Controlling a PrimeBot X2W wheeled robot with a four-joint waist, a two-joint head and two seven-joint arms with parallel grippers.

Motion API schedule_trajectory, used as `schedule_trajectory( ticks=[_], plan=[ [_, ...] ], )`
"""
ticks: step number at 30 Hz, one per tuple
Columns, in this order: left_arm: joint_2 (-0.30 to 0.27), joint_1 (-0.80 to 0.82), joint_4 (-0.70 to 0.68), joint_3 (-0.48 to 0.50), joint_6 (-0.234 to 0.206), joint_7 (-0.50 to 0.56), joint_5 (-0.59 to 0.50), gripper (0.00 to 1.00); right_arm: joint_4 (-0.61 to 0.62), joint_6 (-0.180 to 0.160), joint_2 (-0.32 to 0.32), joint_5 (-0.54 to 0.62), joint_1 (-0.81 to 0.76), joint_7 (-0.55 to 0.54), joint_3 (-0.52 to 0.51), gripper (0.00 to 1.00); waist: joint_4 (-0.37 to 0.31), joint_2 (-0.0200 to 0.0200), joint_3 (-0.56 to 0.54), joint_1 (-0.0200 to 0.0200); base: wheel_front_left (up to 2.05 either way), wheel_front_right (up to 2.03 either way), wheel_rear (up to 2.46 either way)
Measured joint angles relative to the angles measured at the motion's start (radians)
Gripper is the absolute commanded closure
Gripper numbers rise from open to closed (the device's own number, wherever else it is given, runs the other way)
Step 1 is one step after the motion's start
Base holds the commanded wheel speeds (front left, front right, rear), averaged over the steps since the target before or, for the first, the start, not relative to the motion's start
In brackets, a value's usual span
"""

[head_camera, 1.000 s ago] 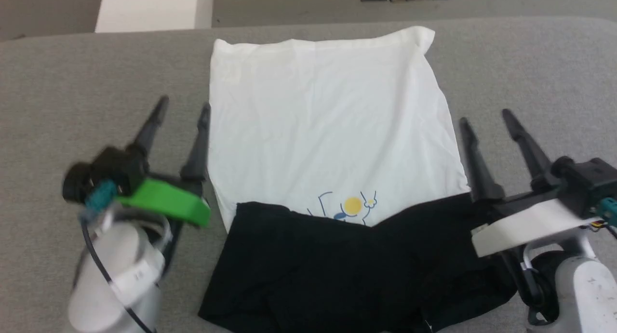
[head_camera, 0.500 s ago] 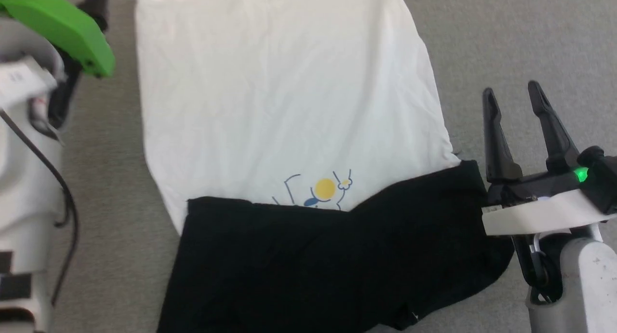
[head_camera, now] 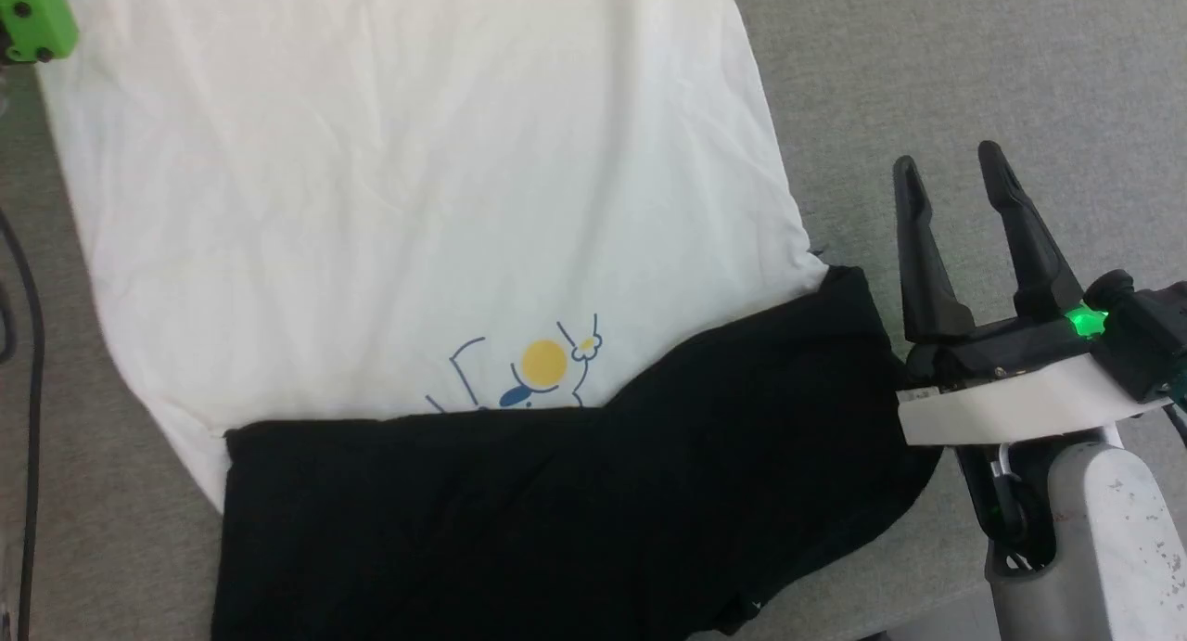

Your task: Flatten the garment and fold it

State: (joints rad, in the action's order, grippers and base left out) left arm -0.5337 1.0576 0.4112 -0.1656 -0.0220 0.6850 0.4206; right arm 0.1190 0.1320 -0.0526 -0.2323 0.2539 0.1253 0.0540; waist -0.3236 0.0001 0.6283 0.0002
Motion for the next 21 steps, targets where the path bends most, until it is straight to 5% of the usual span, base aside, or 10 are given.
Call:
schedule_trajectory(
  ticks=[7,8,9,16,21],
  plan=[
    [-0.035,0.005,-0.051,0.002,-0.097,0.161,-0.021,0.0,0.0,0.0,0.0,-0.007,0.013,0.007,0.014,0.0,-0.035,0.0,0.039,0.0,0.0,0.0,0.0],
    [-0.04,0.005,-0.065,-0.002,-0.104,0.174,-0.026,0.65,0.001,0.0,0.0,-0.007,0.013,0.007,0.017,0.0,-0.037,0.0,0.043,0.0,0.0,0.0,0.0],
    [-0.044,0.005,-0.076,-0.008,-0.106,0.188,-0.028,1.0,0.002,0.0,0.0,-0.008,0.014,0.007,0.02,0.0,-0.038,0.0,0.046,-0.0001,0.0,0.0,0.0],
    [-0.054,-0.005,-0.136,-0.036,-0.101,0.224,-0.033,1.0,0.02,0.0,0.0,0.009,0.056,-0.026,0.031,0.0,-0.033,0.0,0.053,-0.0001,0.0,0.0,0.0],
    [-0.056,-0.007,-0.15,-0.05,-0.086,0.203,-0.033,1.0,-0.003,0.0,-0.033,0.022,0.247,-0.175,0.043,0.0,-0.022,0.0,0.057,-0.0001,0.0,0.0,0.0]
  ],
)
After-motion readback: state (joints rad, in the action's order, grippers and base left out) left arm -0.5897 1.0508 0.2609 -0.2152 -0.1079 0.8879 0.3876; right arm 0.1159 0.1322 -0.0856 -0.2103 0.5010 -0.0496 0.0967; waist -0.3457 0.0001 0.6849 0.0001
